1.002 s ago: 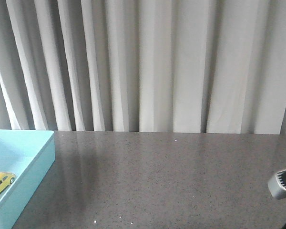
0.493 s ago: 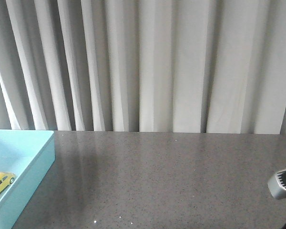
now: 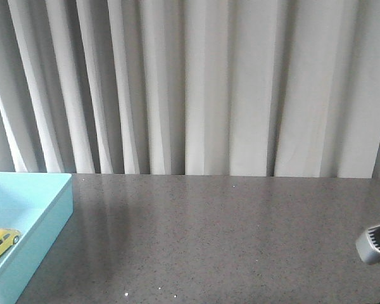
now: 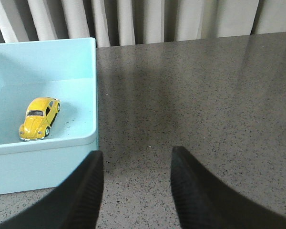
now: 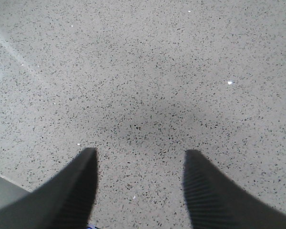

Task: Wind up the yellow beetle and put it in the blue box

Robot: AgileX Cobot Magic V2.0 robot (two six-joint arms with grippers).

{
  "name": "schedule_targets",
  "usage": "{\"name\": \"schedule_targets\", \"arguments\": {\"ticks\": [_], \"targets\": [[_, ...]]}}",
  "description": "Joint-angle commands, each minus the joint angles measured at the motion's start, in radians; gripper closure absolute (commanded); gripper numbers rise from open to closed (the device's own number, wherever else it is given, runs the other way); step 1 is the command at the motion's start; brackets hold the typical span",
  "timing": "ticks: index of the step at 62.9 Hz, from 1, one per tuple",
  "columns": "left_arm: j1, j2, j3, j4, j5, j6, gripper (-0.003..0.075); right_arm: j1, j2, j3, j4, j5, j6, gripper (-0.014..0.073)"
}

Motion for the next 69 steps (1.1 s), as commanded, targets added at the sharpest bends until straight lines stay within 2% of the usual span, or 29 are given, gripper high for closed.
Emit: {"name": "schedule_targets", "arguments": {"ticks": [1, 11, 16, 29, 63, 69], "targets": [[-0.008, 0.007, -0.024, -0.016, -0.078, -0.003, 0.0500, 0.000, -0.012, -0.027, 0.000, -0.053, -0.004, 0.0360], [-0.008, 0.007, -0.024, -0.015, -0.078, -0.003, 0.0603, 0.000, -0.012, -0.027, 0.000, -0.053, -0.012, 0.0549], [-0.008, 0.007, -0.024, -0.014, -0.078, -0.002, 0.0640, 0.000, -0.012, -0.027, 0.000, -0.053, -0.022, 0.0608], [-0.008, 0.007, -0.024, 0.028, -0.079, -0.001, 0.0729, 0.000, -0.012, -0.027, 0.000, -0.053, -0.022, 0.0601], [-0.008, 0.007, -0.024, 0.056, -0.075, -0.001, 0.0727, 0.000, -0.012, -0.027, 0.000, -0.053, -0.022, 0.0601], [-0.019, -0.052, 0.017, 0.091, -0.095, 0.000, 0.0727, 0.000, -0.012, -0.027, 0.001, -0.052, -0.022, 0.0601]]}}
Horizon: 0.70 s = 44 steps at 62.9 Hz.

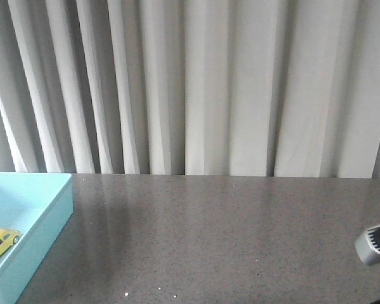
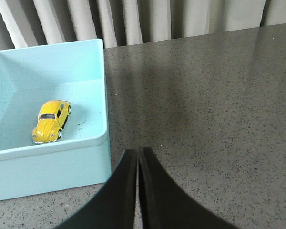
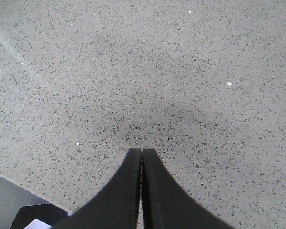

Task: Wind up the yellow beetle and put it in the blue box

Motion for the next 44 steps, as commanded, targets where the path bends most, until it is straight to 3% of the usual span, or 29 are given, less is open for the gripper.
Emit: {"name": "schedule_targets", "arguments": {"ticks": [1, 26, 44], "targets": [[-0.012, -0.052, 0.018, 0.035, -0.089, -0.001, 0.0727, 0.000, -0.012, -0.027, 0.002, -0.052, -0.010, 0.0601], [-0.012, -0.454, 0.501, 0.077, -0.385, -0.063, 0.0727, 0.000, -0.012, -0.027, 0.002, -0.052, -0.010, 0.0601], [-0.015, -0.517, 0.542, 0.083, -0.433, -0.092, 0.0726, 0.000, -0.012, -0.027, 0.002, -0.052, -0.010, 0.0601]]}}
